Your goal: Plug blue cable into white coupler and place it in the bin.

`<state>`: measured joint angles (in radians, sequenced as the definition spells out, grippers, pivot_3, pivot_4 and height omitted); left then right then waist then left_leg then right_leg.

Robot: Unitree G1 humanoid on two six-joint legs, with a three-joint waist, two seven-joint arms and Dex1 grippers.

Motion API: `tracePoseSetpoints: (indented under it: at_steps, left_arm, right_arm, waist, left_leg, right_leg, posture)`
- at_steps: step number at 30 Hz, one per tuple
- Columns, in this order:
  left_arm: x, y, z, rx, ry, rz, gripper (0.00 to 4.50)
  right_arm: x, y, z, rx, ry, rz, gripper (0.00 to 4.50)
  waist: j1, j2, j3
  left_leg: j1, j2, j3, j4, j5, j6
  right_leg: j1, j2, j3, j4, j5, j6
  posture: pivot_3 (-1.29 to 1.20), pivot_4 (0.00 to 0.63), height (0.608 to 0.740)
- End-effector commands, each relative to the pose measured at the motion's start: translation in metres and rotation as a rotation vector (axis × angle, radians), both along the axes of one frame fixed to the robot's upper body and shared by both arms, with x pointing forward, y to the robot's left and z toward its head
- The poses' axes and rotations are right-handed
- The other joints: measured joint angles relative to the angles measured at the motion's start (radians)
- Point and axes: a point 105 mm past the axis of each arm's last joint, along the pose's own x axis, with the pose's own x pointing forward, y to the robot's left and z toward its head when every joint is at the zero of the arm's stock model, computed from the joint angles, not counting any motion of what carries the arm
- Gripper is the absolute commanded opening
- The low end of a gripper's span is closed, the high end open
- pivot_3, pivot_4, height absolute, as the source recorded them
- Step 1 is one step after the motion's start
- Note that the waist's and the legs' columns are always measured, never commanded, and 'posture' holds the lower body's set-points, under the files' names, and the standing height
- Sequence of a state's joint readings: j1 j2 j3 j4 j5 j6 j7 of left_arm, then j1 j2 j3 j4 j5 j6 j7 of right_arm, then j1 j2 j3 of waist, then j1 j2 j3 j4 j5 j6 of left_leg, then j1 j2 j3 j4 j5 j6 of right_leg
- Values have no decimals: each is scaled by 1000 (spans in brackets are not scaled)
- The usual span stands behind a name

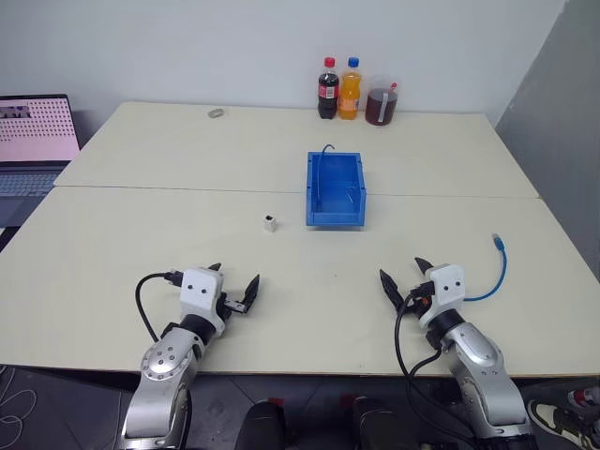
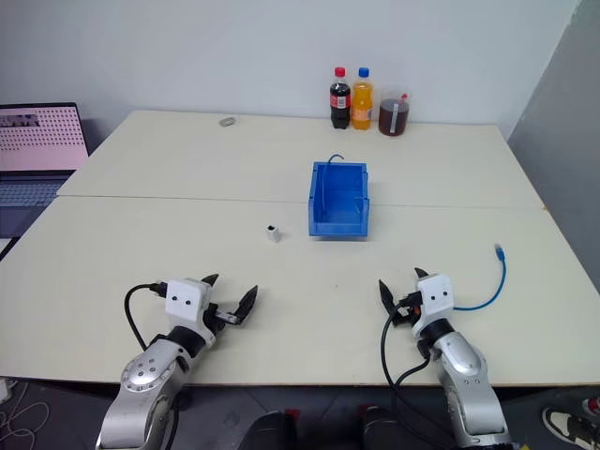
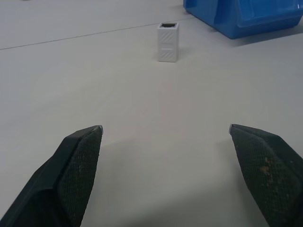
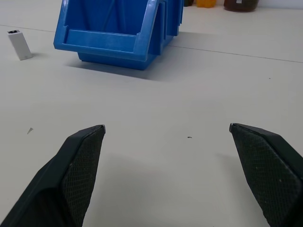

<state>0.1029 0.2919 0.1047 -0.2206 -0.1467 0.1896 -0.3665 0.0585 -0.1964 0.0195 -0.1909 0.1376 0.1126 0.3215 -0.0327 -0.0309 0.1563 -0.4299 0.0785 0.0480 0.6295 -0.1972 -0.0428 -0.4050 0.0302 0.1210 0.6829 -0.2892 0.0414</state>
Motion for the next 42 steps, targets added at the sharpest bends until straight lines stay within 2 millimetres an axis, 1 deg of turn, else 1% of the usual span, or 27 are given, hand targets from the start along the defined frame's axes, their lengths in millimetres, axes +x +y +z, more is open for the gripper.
tracePoseSetpoints:
  at_steps: [1,6,10,15,20,21,23,26,28,31,35,37,40,42]
  left_arm:
    - [1,-7,18,4,-65,-48,4500]
    - [-1,-6,14,23,-20,-62,4500]
    - [-3,-8,20,14,-45,-102,4500]
    - [-7,-10,25,34,-82,-195,4500]
    - [-5,-2,26,81,-102,-183,4500]
    - [-5,-3,26,67,-96,-199,4500]
    - [-7,-12,34,39,-103,-287,4500]
    - [-6,-33,54,-28,-103,-462,4500]
    - [-7,-48,63,-21,-94,-583,4500]
    - [-9,-64,73,-10,-74,-722,4500]
    - [-17,-83,80,4,-4,-930,4500]
    - [-20,-90,84,13,14,-1003,4500]
    - [-21,-97,88,14,26,-1056,4500]
    - [-24,-101,88,31,43,-1100,4500]
  right_arm:
    - [1,-2,12,5,-58,-9,4479]
    - [0,-2,12,5,-57,-9,4479]
    - [0,-2,12,5,-57,-12,4479]
    - [-1,-2,13,4,-60,-18,4479]
    - [-1,-3,15,1,-67,-22,4479]
    - [-1,-2,18,-1,-71,-22,4479]
    - [-1,0,25,-9,-93,-19,4479]
    - [-1,-5,41,-11,-136,-53,4479]
    - [-2,-14,48,-16,-146,-113,4479]
    - [-5,-33,53,-33,-156,-214,4479]
    - [-3,-76,62,-82,-149,-411,4479]
    - [-1,-94,60,-104,-108,-474,4479]
    - [-1,-124,54,-126,-17,-586,4479]
    - [0,-142,48,-112,56,-636,4479]
  waist:
    - [0,0,0]
    - [0,0,0]
    - [0,0,0]
    - [0,0,0]
    - [0,0,0]
    - [0,0,0]
    - [0,0,0]
    - [1,0,0]
    - [3,0,0]
    - [2,0,-1]
    - [0,0,-1]
    - [-1,0,-1]
    - [-2,1,-1]
    - [-2,1,-1]
  left_leg:
    - [0,0,0,0,0,0]
    - [0,0,0,0,0,0]
    - [0,0,0,0,0,0]
    - [0,0,0,0,0,0]
    - [0,0,0,0,0,0]
    - [0,0,0,0,0,0]
    - [0,0,0,0,0,0]
    - [0,0,0,0,0,0]
    - [0,0,-1,0,0,0]
    - [0,0,0,0,0,0]
    - [-1,0,-1,0,0,0]
    - [-1,0,-1,0,0,0]
    - [0,0,-1,0,0,0]
    - [0,0,-1,0,0,0]
  right_leg:
    - [0,0,0,0,0,0]
    - [0,0,0,0,0,0]
    - [0,0,0,0,0,0]
    - [0,0,0,0,0,0]
    - [0,0,0,0,0,0]
    - [0,0,0,0,0,0]
    - [0,0,0,0,0,0]
    - [0,0,0,0,0,0]
    - [0,0,-1,0,-1,1]
    - [0,0,0,0,0,1]
    - [0,0,-1,0,0,0]
    - [0,0,-1,0,-1,0]
    - [0,0,-1,0,-1,0]
    - [0,0,0,0,-1,0]
  posture:
    - [0,150,740]
    - [0,150,740]
    - [0,150,740]
    - [0,150,740]
    - [0,150,740]
    - [0,150,740]
    - [0,150,740]
    - [0,150,740]
    - [0,150,740]
    - [0,150,740]
    - [0,150,740]
    - [0,150,740]
    - [0,150,740]
    - [0,150,740]
